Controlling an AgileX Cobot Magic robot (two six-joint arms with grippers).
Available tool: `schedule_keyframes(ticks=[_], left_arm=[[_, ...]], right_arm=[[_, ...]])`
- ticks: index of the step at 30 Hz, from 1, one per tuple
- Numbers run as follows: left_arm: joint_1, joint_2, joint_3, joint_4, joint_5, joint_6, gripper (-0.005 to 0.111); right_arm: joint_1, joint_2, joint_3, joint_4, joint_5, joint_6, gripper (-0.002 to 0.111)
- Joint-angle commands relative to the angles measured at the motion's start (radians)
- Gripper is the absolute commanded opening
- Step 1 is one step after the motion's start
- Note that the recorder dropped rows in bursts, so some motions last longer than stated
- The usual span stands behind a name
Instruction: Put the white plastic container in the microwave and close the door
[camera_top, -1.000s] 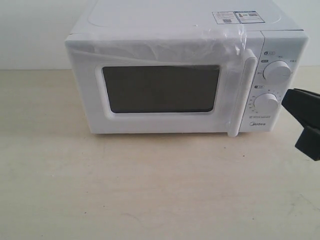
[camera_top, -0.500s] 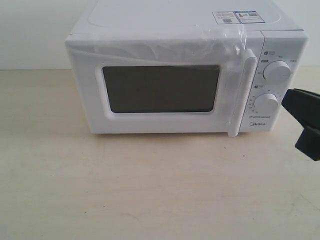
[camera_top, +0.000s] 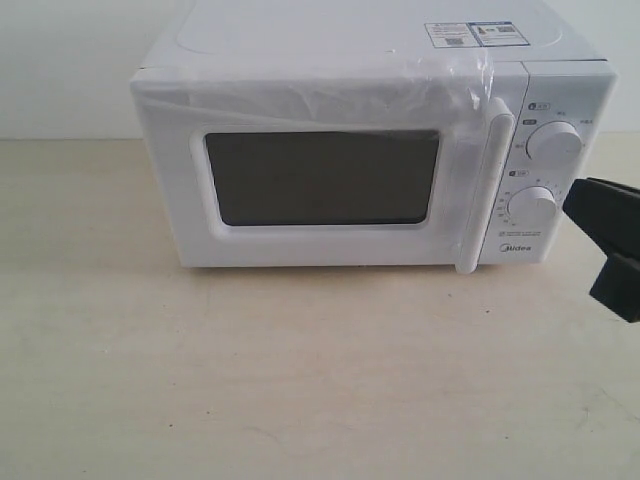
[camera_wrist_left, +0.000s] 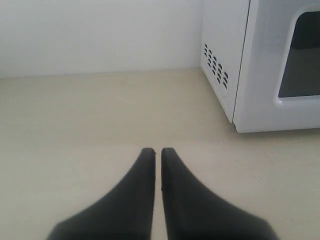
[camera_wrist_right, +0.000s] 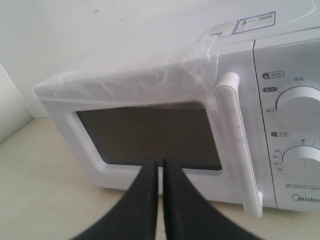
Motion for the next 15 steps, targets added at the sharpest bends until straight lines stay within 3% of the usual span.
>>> schedule_keyframes(ticks=[1,15], left_arm=[[0.003,-0.003,0.003,-0.005,0.004,-0.016,0.004],[0.003,-0.003,0.003,-0.005,0.001,-0.014,0.004]], right_arm=[[0.002,-0.008,0.003,-0.012,0.004,-0.003,0.0],[0.002,-0.008,0.003,-0.012,0.004,-0.011,0.0]])
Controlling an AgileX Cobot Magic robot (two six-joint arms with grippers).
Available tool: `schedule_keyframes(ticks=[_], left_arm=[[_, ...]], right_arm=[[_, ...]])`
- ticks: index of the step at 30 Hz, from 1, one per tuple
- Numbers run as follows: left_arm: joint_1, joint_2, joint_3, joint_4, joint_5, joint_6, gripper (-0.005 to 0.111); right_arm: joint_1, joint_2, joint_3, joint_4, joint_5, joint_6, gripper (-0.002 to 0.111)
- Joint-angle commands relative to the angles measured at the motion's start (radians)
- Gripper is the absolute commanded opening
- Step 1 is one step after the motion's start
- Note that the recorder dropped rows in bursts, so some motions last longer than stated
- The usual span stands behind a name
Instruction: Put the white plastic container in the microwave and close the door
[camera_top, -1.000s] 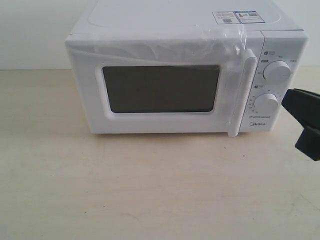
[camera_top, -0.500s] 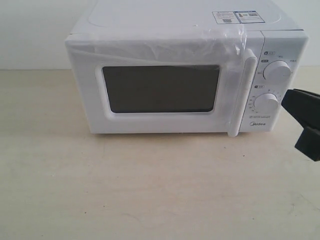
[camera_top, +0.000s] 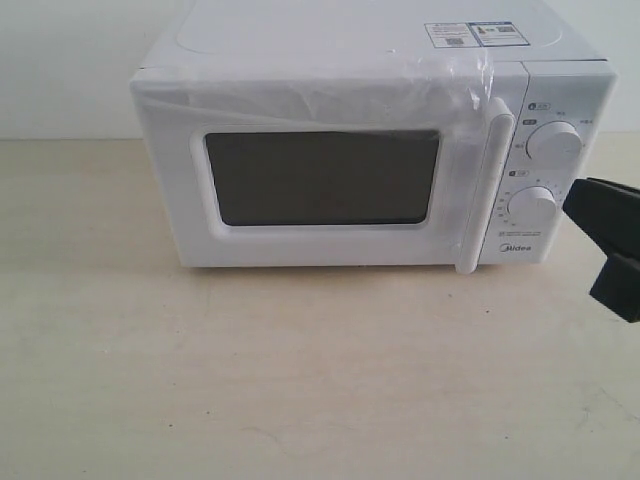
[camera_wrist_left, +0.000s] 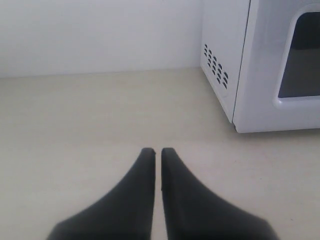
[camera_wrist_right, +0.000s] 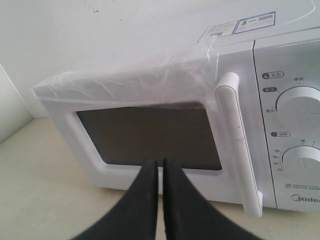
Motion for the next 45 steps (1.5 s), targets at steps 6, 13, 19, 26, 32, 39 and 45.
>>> schedule_keyframes(ticks=[6,13,19,26,32,39,45], left_arm=[[0.003,-0.003,0.003,-0.005,0.001,-0.008,0.004],[0.003,-0.003,0.003,-0.005,0.001,-0.008,0.004],[0.003,-0.003,0.003,-0.005,0.0,-0.008,0.004],[0.003,-0.003,0.003,-0.005,0.0,-0.008,0.004],[0.003,-0.003,0.003,-0.005,0.0,-0.008,0.004],[0.003,-0.003,0.003,-0.005,0.0,-0.008,0.004],[0.003,-0.003,0.003,-0.005,0.0,-0.008,0.004]], right_arm=[[-0.017,-0.008,0.005,-0.012,0.015,-0.095,0.0],[-0.373,-0.189,0.009,-0.065,0.362,-0.176,0.0],[-0.582,-0.41,0.089,-0.066,0.362,-0.226,0.0],[-0.609,-0.517,0.195,-0.064,0.28,-0.223,0.0],[-0.609,-0.517,0.236,-0.064,0.28,-0.223,0.0],[-0.609,-0.517,0.236,-0.068,0.303,-0.222,0.0],[-0.609,-0.559,0.236,-0.482,0.381,0.102,0.0]])
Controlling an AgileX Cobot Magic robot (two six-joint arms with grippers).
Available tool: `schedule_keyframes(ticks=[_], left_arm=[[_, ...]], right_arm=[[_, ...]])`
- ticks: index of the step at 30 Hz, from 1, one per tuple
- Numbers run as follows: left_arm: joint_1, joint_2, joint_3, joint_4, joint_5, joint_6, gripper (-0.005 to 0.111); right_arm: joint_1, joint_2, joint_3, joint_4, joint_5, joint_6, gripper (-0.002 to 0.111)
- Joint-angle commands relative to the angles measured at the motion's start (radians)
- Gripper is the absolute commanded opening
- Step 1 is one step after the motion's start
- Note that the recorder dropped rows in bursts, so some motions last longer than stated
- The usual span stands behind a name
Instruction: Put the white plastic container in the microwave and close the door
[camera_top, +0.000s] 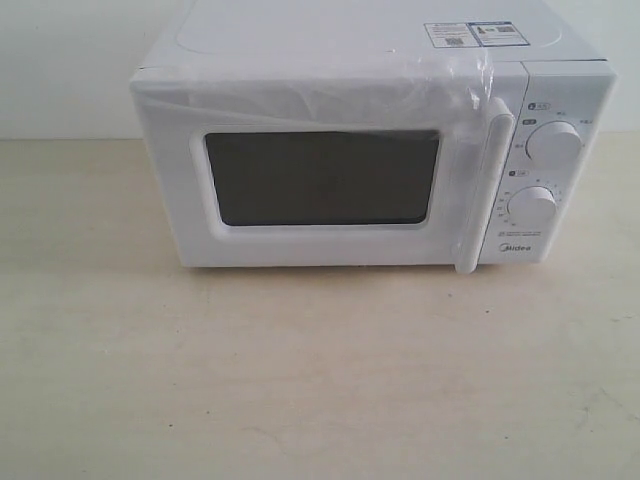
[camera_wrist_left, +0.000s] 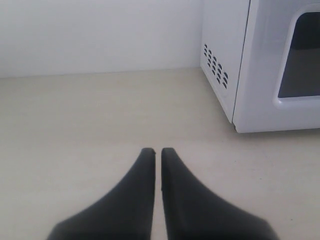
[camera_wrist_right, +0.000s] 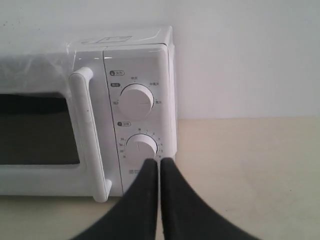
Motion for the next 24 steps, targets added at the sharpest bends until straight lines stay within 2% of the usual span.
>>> schedule_keyframes(ticks=[1,3,4,7,18,24], left_arm=[[0.003,-0.003,0.003,-0.005,0.0,-0.008,0.004],[0.003,-0.003,0.003,-0.005,0.0,-0.008,0.004],[0.003,-0.003,0.003,-0.005,0.0,-0.008,0.004],[0.003,-0.003,0.003,-0.005,0.0,-0.008,0.004],[0.003,-0.003,0.003,-0.005,0.0,-0.008,0.004],[0.003,-0.003,0.003,-0.005,0.0,-0.008,0.004]], right_arm=[[-0.008,-0.049,0.005,-0.44,0.071,0.391,0.0],[-0.008,-0.075,0.005,-0.615,0.106,0.608,0.0],[-0.008,-0.09,0.005,-0.663,0.123,0.655,0.0],[-0.008,-0.134,0.013,-0.678,0.132,0.661,0.0],[-0.008,-0.134,0.013,-0.683,0.354,0.632,0.0],[-0.008,-0.134,0.013,-0.68,0.356,0.644,0.0]])
